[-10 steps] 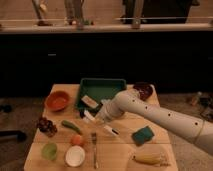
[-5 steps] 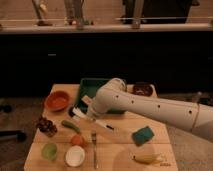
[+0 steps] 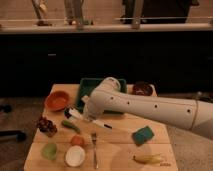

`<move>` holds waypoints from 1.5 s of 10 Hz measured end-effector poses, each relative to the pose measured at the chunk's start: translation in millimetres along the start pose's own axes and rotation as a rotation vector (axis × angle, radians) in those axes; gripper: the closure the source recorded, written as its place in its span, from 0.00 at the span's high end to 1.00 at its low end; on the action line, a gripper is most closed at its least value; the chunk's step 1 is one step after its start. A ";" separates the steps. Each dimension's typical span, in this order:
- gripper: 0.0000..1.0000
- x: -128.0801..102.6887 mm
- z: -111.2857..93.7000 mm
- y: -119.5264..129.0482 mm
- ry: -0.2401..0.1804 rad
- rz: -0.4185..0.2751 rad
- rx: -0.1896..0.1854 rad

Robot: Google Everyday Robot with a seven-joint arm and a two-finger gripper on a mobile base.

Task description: Place brush in red bowl

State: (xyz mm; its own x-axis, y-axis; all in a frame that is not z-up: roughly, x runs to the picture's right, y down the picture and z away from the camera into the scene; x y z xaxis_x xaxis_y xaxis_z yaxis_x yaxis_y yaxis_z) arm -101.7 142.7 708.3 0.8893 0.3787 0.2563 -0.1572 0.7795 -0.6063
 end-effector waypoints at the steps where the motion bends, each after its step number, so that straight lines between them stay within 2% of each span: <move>1: 0.00 -0.3 0.2 0.1 0.000 -0.001 0.000; 10: 0.00 -1.9 2.2 -5.2 0.003 -0.009 0.003; 13: 0.00 -39.2 23.3 -22.5 0.000 -0.056 0.002; 15: 0.00 -55.7 33.3 -32.3 0.001 -0.078 -0.003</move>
State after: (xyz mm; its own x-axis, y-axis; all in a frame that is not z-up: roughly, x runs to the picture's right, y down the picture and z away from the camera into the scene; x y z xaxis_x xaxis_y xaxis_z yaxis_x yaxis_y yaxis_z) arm -160.5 113.0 738.6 0.8993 0.3164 0.3018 -0.0865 0.8053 -0.5865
